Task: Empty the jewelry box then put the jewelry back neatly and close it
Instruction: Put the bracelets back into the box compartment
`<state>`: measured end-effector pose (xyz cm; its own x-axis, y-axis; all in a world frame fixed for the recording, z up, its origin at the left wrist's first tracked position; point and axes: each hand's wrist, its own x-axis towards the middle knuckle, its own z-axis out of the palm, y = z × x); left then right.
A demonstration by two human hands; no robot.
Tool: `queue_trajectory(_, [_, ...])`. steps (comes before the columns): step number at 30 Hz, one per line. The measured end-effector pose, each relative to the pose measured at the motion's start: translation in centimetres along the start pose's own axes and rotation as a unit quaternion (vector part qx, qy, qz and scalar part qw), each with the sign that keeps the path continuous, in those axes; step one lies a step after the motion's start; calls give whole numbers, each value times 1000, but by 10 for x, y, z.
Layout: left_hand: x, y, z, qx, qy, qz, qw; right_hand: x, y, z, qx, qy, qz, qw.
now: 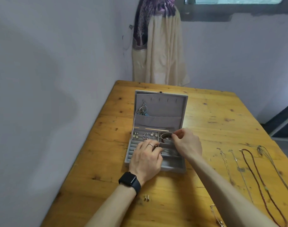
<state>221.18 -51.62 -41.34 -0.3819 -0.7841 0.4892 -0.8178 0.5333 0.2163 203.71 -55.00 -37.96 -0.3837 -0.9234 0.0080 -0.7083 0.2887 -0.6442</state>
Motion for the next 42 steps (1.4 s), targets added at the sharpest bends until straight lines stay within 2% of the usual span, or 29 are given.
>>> queue_trajectory(7, [1,-2,1,-3,-1,-1,1000,-6,-8,-8,-153,59,-42,986])
queue_trajectory(12, [0,-1,1,-2,-6,-2,1000,-11,-4,-6,-191,82,-98,973])
queue_trajectory(20, [8,-1,-6,8,-37,-5,999,-7,4,-5,-169,41,-90,981])
queue_trajectory(24, [29,-2,-16,27,-39,-31,998,-3,6,-9,-110,25,-69,991])
queue_trajectory(30, [54,-4,-17,142,-167,-17,976,-6,20,-17,-11,-19,-86,996])
queue_trajectory(33, [56,-4,-12,149,-176,-11,973,-12,26,-23,-25,-22,-115,993])
queue_trajectory(37, [51,-3,-7,137,-147,1,980,-24,27,-28,-126,-52,-173,975])
queue_trajectory(42, [51,-3,-3,156,-145,13,977,-29,21,-28,-185,-88,-171,964])
